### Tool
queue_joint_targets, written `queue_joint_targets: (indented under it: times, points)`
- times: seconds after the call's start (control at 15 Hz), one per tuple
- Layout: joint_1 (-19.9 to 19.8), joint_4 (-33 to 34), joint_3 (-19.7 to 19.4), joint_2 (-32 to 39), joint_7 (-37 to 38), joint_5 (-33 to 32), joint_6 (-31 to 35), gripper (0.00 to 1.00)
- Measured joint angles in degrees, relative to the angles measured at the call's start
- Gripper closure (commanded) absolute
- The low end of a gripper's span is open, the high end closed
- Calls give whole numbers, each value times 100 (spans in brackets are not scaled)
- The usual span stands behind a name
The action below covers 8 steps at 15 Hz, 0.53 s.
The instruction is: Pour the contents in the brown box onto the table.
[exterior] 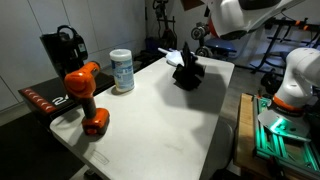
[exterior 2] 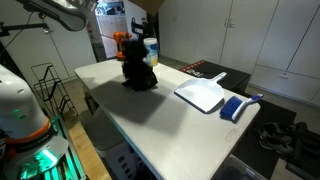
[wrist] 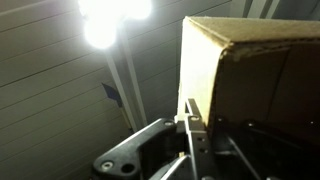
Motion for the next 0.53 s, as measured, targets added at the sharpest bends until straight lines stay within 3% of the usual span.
queue_joint_targets:
  times: [0.4,0.53]
  points:
    - [1,-24,-21,-54,-2,23,-90,99]
    - [37,27,-25,-55,71,390,-262,99]
